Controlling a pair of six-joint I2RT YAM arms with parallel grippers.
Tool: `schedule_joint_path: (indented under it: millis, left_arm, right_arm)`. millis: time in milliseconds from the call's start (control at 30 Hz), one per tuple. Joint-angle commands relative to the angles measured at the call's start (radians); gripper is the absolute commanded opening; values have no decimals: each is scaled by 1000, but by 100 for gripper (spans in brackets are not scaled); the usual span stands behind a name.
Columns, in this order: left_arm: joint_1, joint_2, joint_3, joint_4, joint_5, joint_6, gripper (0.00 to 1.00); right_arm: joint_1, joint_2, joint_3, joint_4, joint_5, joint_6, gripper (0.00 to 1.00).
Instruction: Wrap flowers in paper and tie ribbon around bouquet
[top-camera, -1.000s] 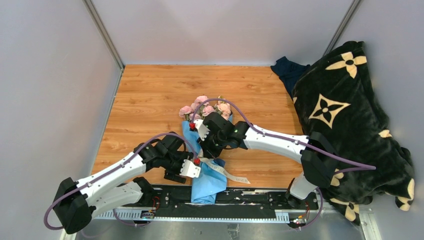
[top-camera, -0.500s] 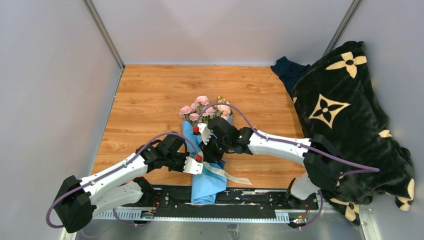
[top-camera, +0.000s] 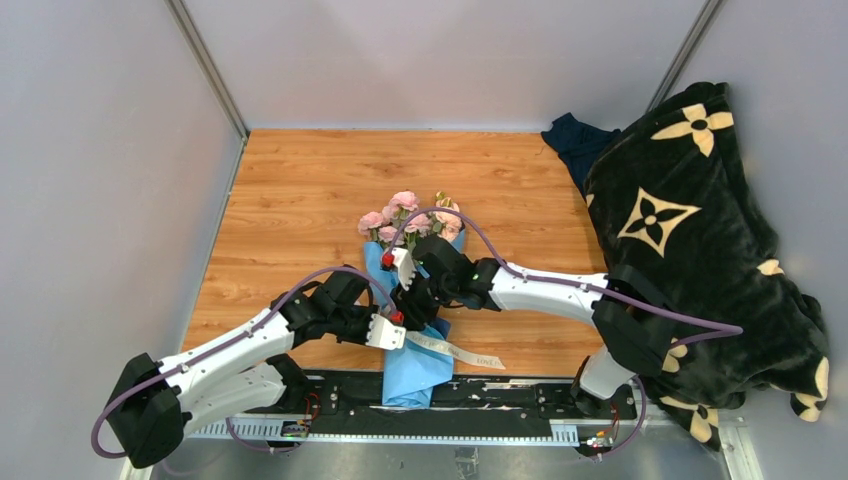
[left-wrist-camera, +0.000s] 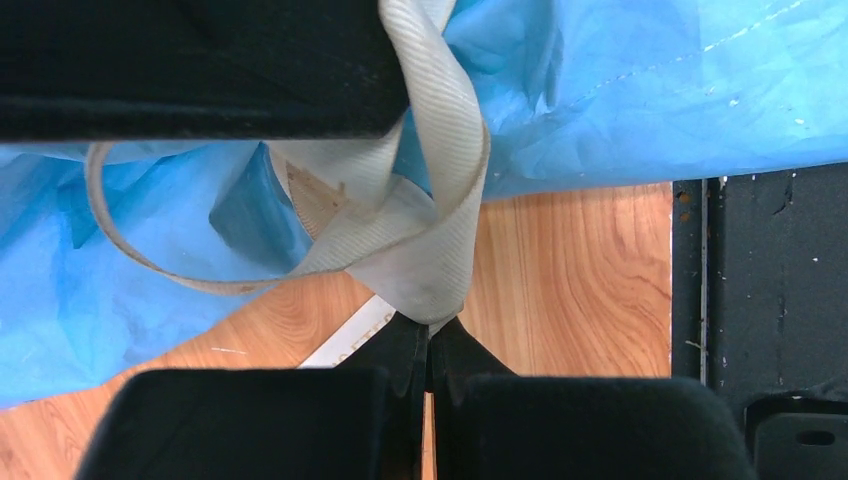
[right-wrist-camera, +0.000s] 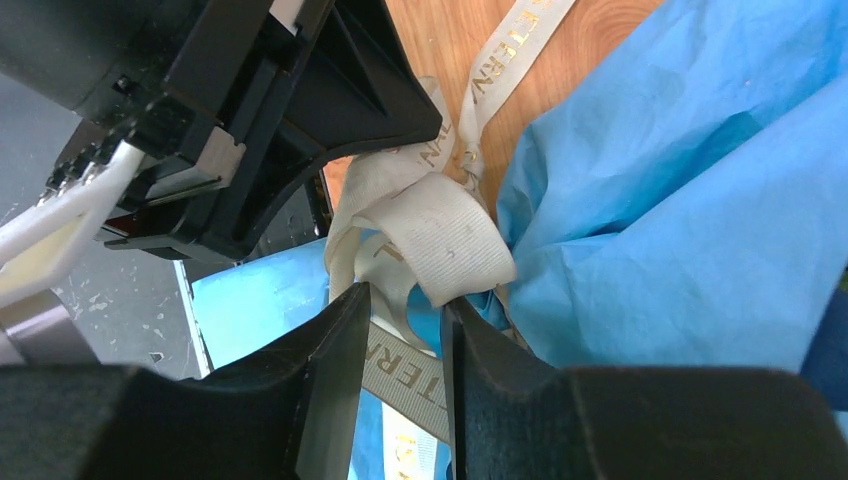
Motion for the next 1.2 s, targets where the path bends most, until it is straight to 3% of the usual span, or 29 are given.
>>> schedule_joint_path:
  millis: [0,67,200,233,567,833,1000,1167]
  left_arm:
    - [5,-18,-13,11,-21,2,0]
    - [5,-19,-14,10,-23,4,0]
    - [4,-22,-12,-4,-31,11,0]
    - [5,-25,-10,-13,-39,23,0]
    - [5,-19,-1,-15,-155,119,0]
    - [21,-18,-16,-34,-223,181,0]
    - [89,-10,-44,22,-258,231,0]
    - [174,44,-79,105,-267,302,0]
  right_arm:
    - [10,28,25,30,-36,12,38]
    - [11,40,27,32,-38,18,31]
    - [11,28,26,33,-32,20,1]
    - [11,15,22,31,-25,20,0]
    - [-22,-258,-81,-52,132,36,0]
    - [-191,-403,-227,-151,258,106,0]
    - [-358,-537,-396,-173,233,202,0]
    - [-420,-599,-531,-162,211,251,0]
